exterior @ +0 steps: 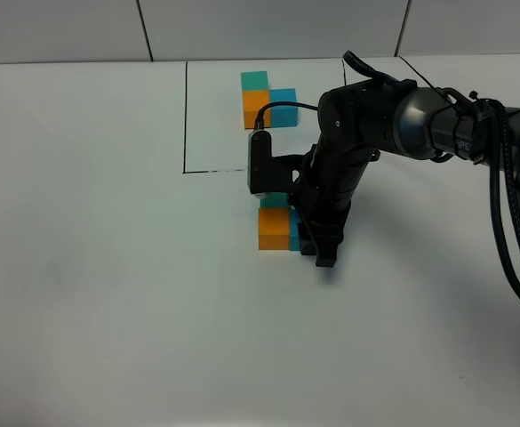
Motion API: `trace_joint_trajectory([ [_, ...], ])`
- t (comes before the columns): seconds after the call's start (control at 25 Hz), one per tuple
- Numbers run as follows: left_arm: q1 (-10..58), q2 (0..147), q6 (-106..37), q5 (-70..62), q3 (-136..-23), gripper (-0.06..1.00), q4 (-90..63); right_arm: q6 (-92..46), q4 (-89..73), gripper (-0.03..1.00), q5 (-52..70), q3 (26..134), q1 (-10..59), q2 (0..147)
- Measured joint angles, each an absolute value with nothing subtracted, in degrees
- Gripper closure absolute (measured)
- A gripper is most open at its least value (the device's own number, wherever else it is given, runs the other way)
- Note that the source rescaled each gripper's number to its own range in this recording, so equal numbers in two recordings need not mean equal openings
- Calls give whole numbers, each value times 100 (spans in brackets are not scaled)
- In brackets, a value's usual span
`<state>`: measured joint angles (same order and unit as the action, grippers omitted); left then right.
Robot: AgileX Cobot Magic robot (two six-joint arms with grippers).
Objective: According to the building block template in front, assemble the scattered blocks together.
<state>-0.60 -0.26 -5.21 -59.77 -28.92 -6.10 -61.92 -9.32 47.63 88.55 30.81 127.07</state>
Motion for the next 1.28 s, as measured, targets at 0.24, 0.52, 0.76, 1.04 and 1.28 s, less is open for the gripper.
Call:
trace_joint_trajectory([
  [0.24,-60,-26,-521,-5977,-2892,26,-610,-5982,-858,31,4745,8855,3098,12626],
  [0.52,-60,-26,-521,-5977,-2892,26,-610,-4681,-96,5,4798,8855,3028,12099],
  [0.76,-60,-26,-521,-5977,-2892,26,-610,-3024,-459,4,4940,8855,2106,11808],
  [1.04,-60,-26,-521,-5977,-2892,26,-610,-1983,-887,3,4583,8855,978,11270],
  [1.28,-60,-26,-521,-5977,-2892,26,-610,-1415,-908,3,4134,8843,306,10849],
])
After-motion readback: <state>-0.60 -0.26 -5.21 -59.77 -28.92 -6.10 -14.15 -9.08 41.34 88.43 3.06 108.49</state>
